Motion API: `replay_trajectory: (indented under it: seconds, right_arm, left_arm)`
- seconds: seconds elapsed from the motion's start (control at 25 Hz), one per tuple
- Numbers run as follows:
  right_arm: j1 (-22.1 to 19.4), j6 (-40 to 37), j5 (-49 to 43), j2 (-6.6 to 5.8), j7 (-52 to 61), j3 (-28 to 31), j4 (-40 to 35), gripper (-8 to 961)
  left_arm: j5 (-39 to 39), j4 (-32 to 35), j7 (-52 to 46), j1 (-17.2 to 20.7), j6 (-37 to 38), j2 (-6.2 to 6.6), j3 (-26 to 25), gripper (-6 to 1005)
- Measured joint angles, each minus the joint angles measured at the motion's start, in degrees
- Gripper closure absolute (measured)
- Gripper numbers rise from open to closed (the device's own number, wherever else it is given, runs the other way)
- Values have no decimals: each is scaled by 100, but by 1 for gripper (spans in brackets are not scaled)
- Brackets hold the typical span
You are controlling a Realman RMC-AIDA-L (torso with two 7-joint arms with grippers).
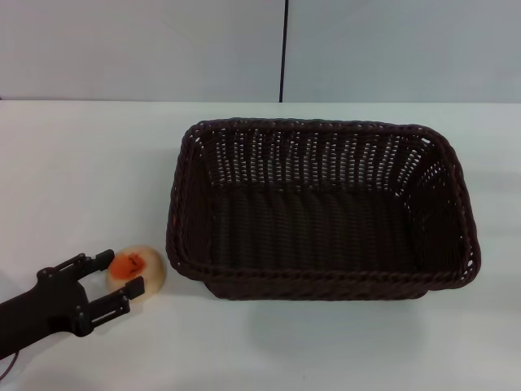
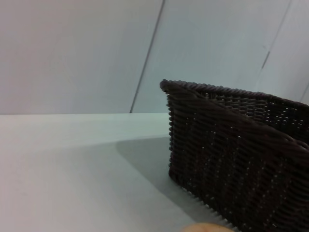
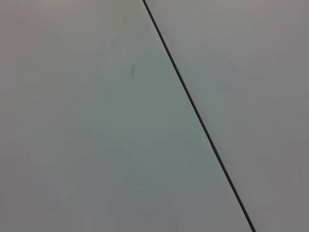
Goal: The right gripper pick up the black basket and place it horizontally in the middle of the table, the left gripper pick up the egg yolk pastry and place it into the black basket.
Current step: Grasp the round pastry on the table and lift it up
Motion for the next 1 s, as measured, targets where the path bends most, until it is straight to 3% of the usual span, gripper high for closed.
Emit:
replay_trajectory:
  seconds: [0.04,0.52,0.8,1.0]
  right_arm:
    - [1,1,0,-1,0,0,-11,323]
    - [31,-3,0,-20,0,16,-45,323]
    - [37,-11,0,-21,-1,25,-54,323]
    - [36,-47,0,-16,5,117,-54,323]
  left_arm:
    - [-3,-1,0,5,-3,-1,-5,184]
    - [-10,-84,71,-8,51,5,29,638]
    - [-23,-61,71,-1,193,15,-138,732]
    - [-133,124,68,47,455,93,-886,782]
